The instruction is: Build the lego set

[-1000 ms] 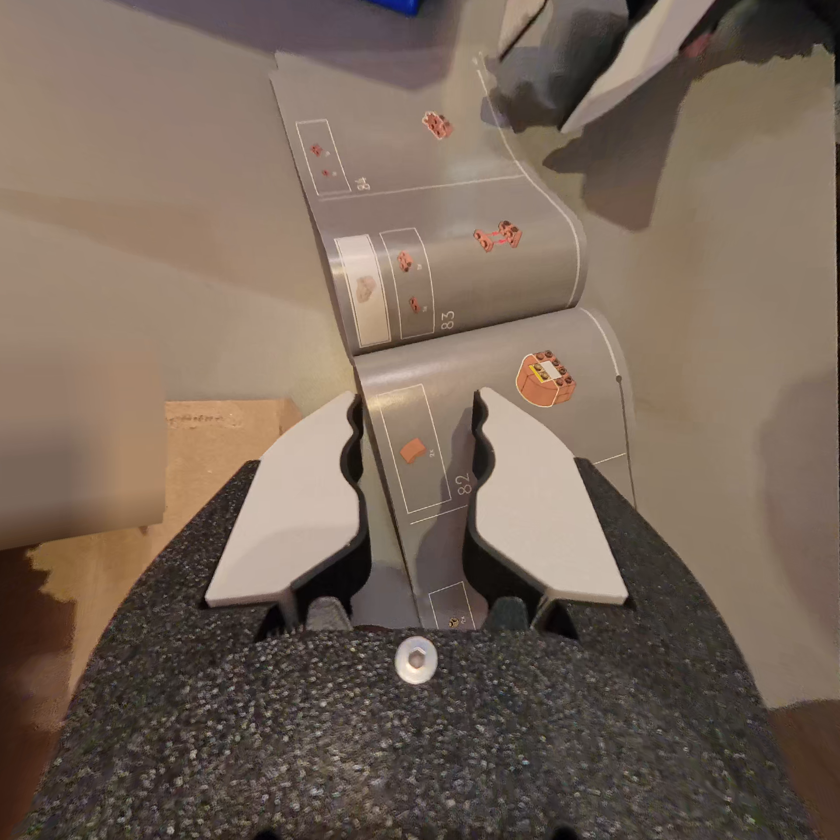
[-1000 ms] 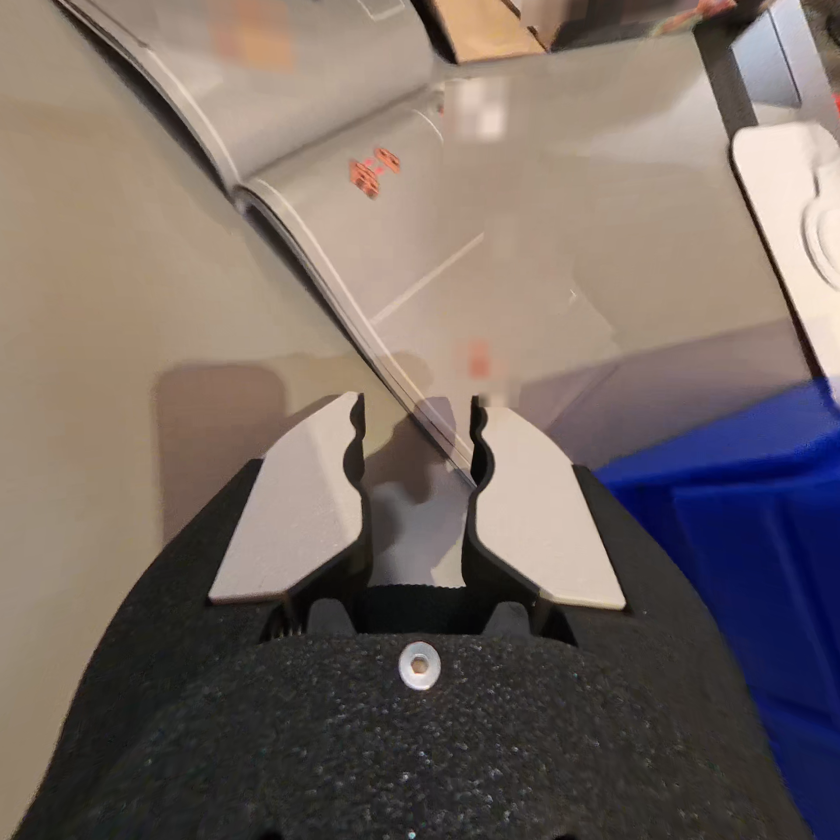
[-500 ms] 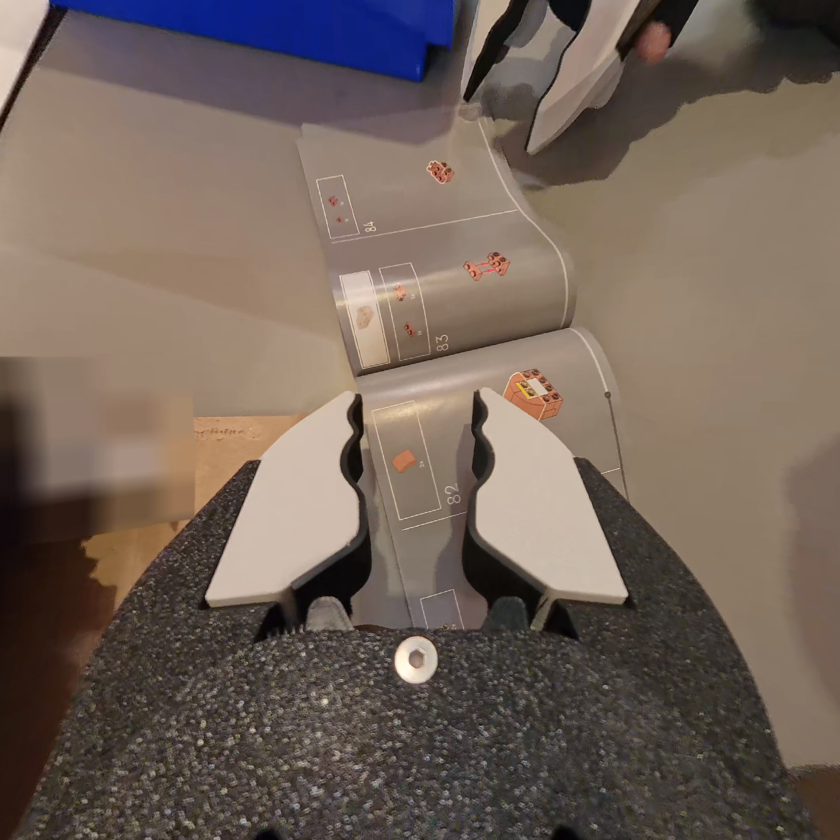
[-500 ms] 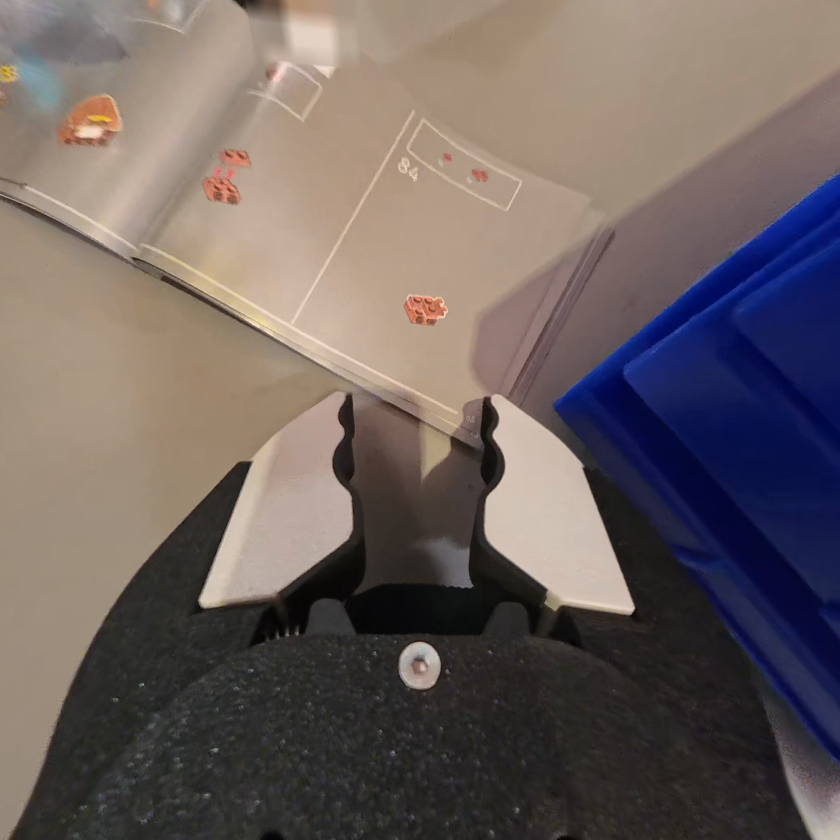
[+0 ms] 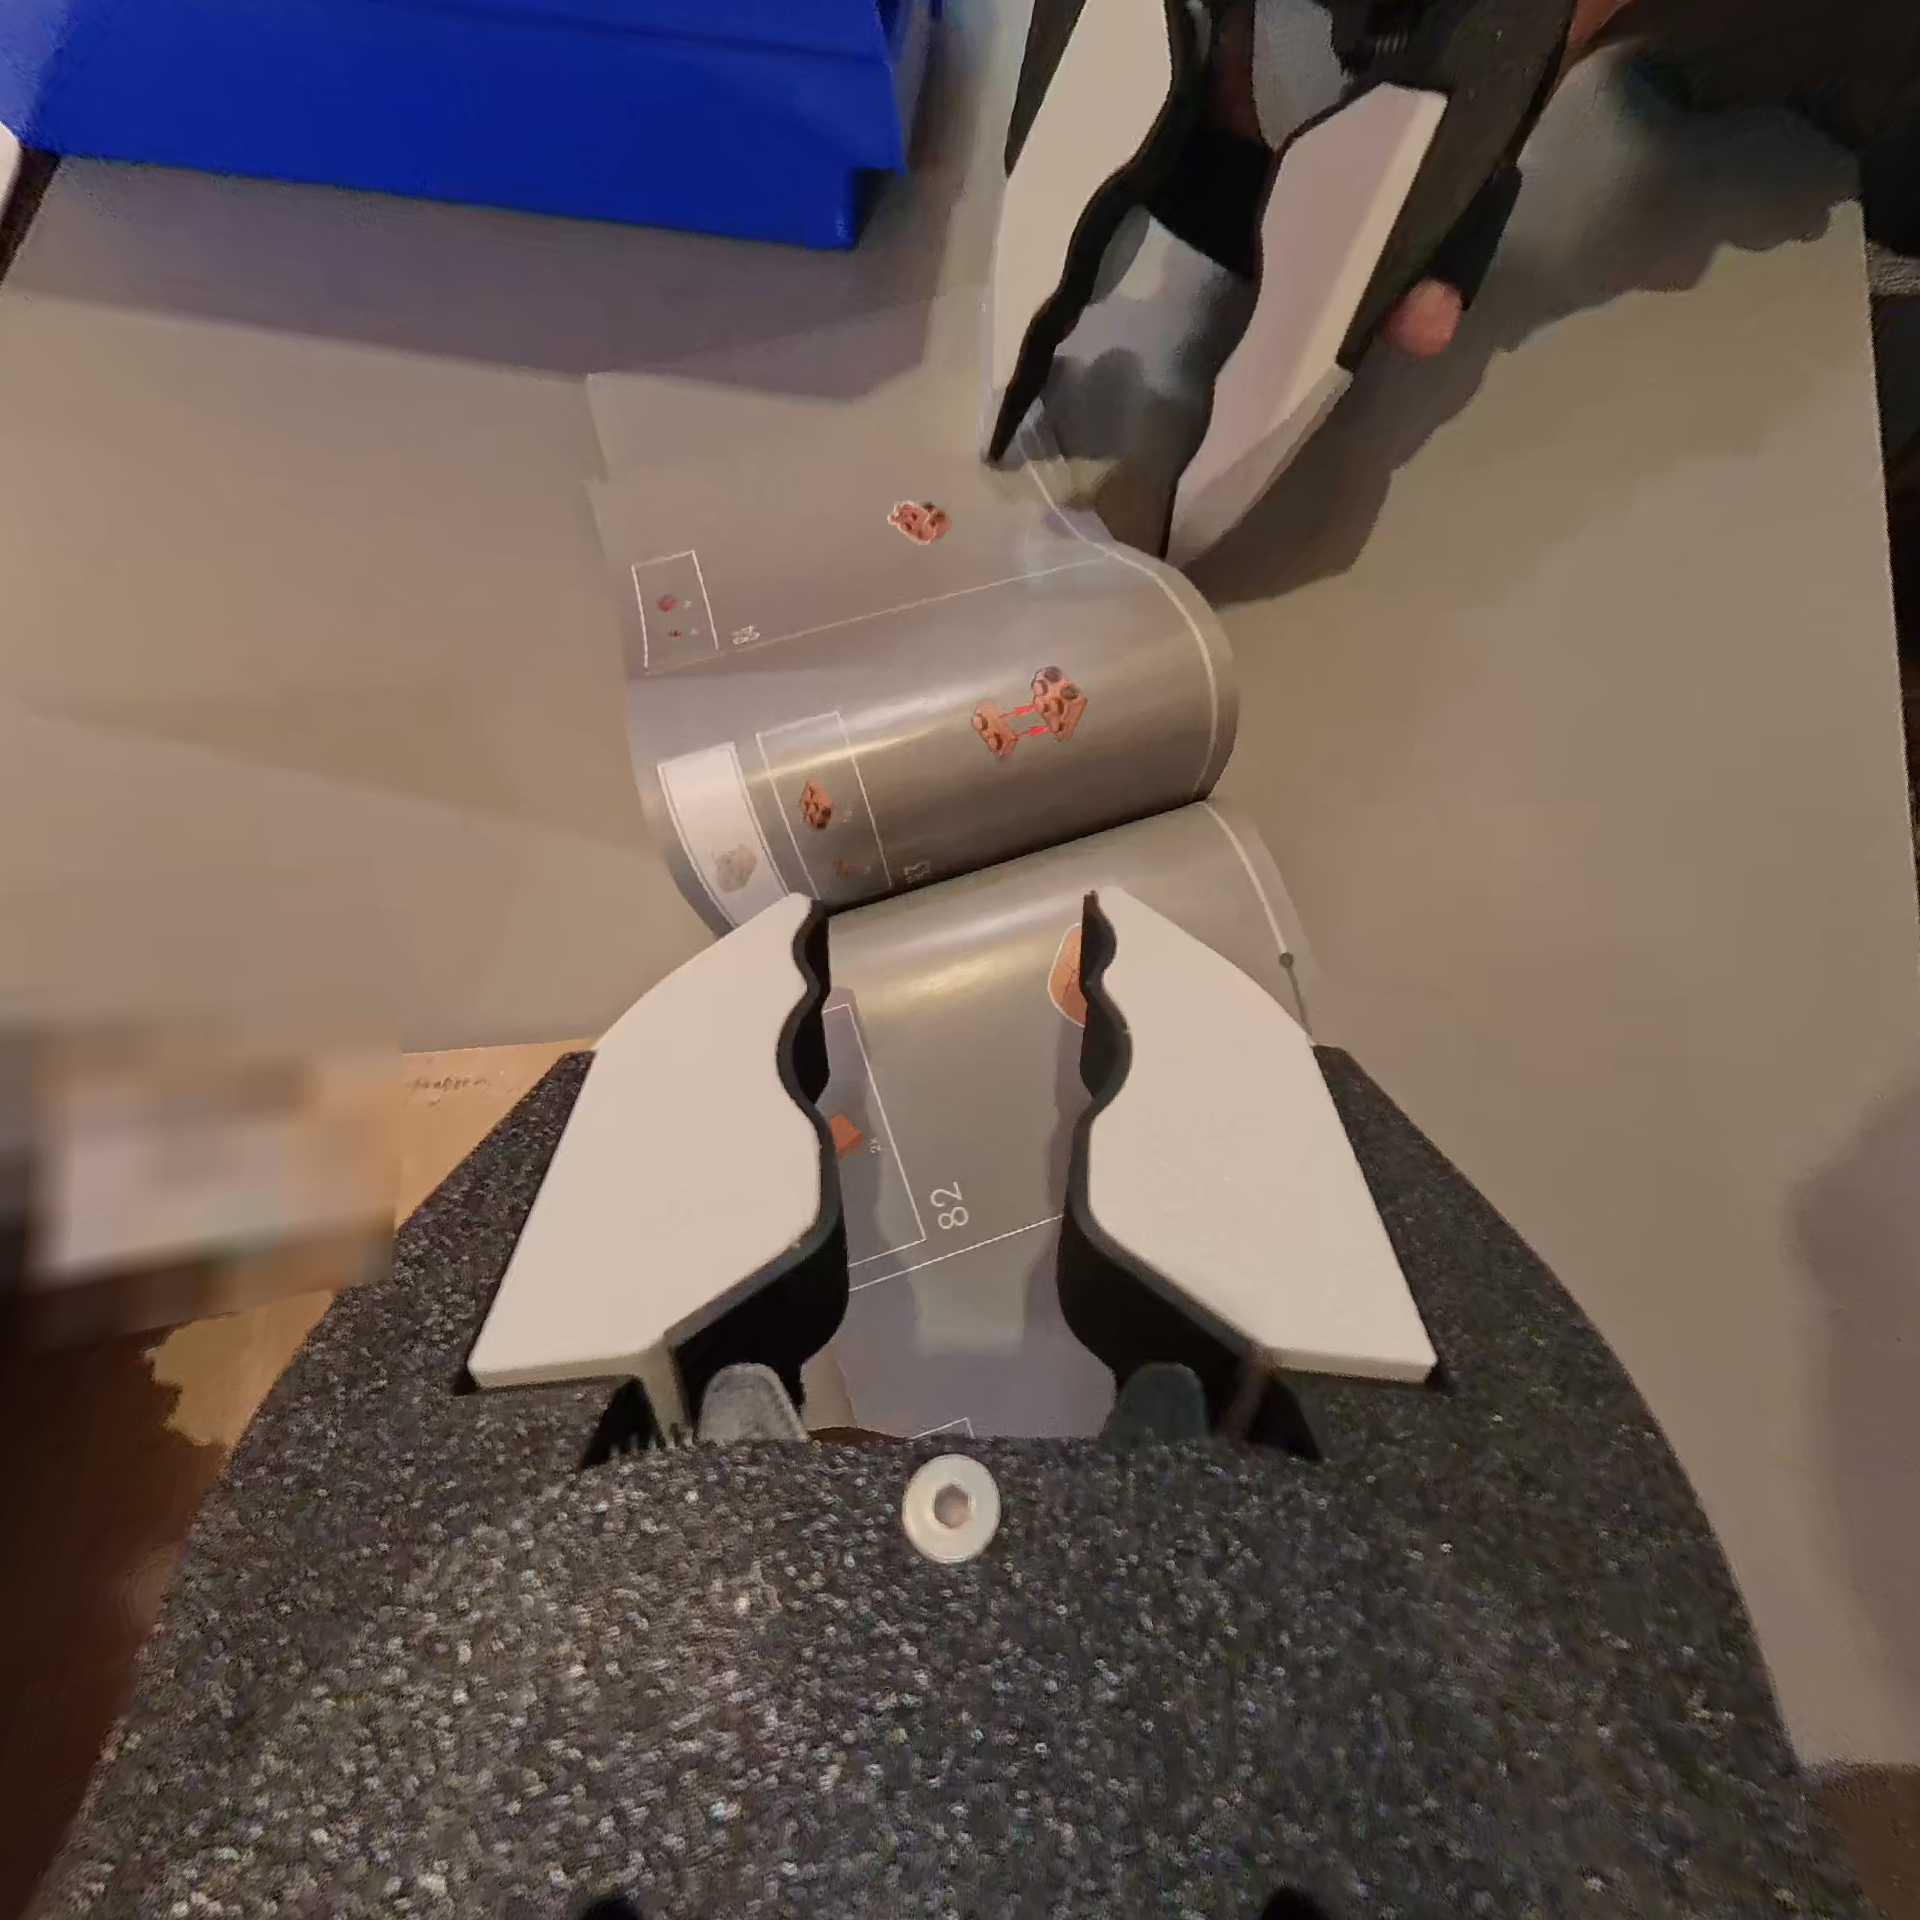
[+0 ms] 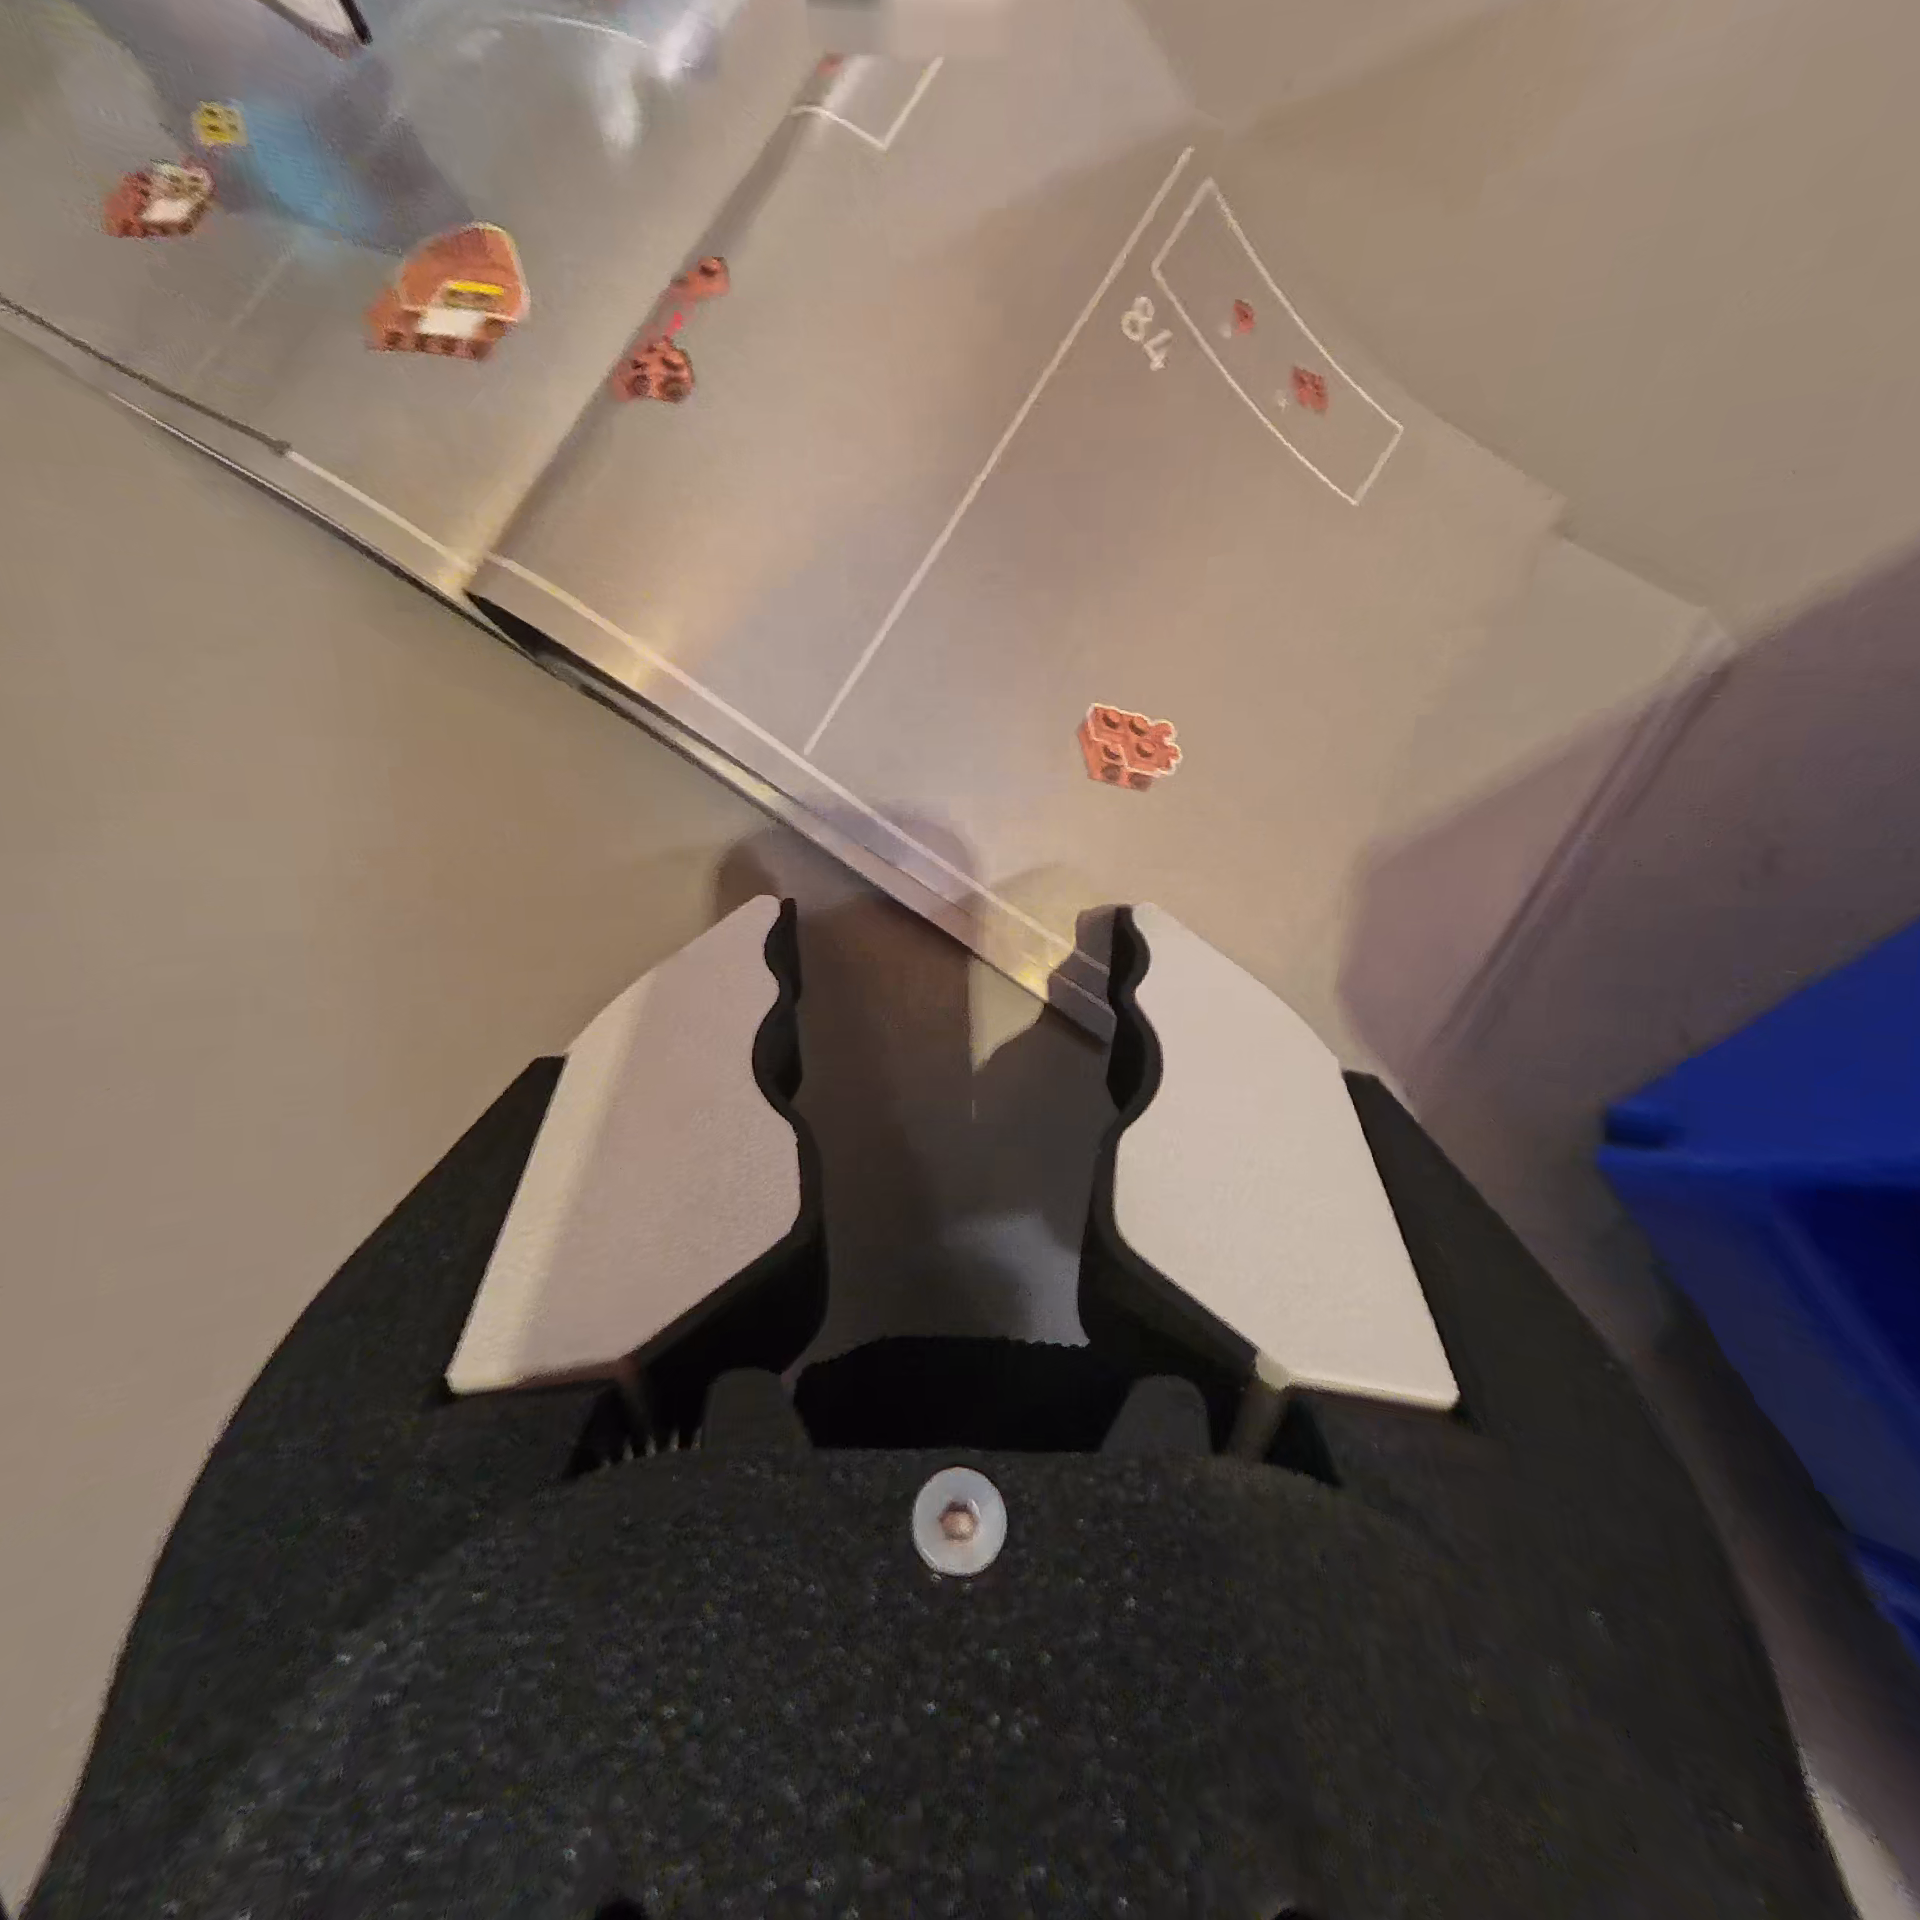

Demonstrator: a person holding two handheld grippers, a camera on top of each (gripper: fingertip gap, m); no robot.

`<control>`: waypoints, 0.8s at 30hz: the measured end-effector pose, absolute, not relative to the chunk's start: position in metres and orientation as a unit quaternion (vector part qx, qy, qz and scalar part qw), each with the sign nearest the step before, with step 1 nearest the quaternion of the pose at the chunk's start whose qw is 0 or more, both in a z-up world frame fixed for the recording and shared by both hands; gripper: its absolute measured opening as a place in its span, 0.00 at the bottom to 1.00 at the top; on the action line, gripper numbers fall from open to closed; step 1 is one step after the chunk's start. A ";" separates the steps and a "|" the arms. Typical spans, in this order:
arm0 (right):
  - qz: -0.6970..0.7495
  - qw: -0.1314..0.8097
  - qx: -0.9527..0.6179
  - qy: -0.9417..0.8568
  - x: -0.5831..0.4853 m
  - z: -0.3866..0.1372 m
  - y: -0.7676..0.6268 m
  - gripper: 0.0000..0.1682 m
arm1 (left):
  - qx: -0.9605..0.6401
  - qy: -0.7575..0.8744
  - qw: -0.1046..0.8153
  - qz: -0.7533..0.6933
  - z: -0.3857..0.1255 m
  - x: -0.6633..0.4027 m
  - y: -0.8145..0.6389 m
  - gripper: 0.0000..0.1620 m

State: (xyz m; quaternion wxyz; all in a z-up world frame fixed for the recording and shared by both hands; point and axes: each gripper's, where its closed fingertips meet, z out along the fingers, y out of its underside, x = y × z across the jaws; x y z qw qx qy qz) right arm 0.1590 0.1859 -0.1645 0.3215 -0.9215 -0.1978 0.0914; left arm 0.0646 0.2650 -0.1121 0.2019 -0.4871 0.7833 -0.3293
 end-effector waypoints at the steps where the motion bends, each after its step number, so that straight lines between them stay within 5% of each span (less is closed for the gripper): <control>1: 0.094 0.323 -0.920 -0.202 0.153 -0.164 0.187 0.34 | -0.488 0.782 0.203 -0.330 -0.111 0.065 0.264 0.29; 13: 0.116 0.350 -0.892 -0.261 0.095 -0.154 0.201 0.35 | -0.594 0.680 0.176 -0.392 -0.109 0.078 0.291 0.42; 24: 0.106 0.404 -0.860 -0.295 0.093 -0.133 0.203 0.34 | -0.552 0.665 0.128 -0.486 -0.096 0.062 0.291 0.31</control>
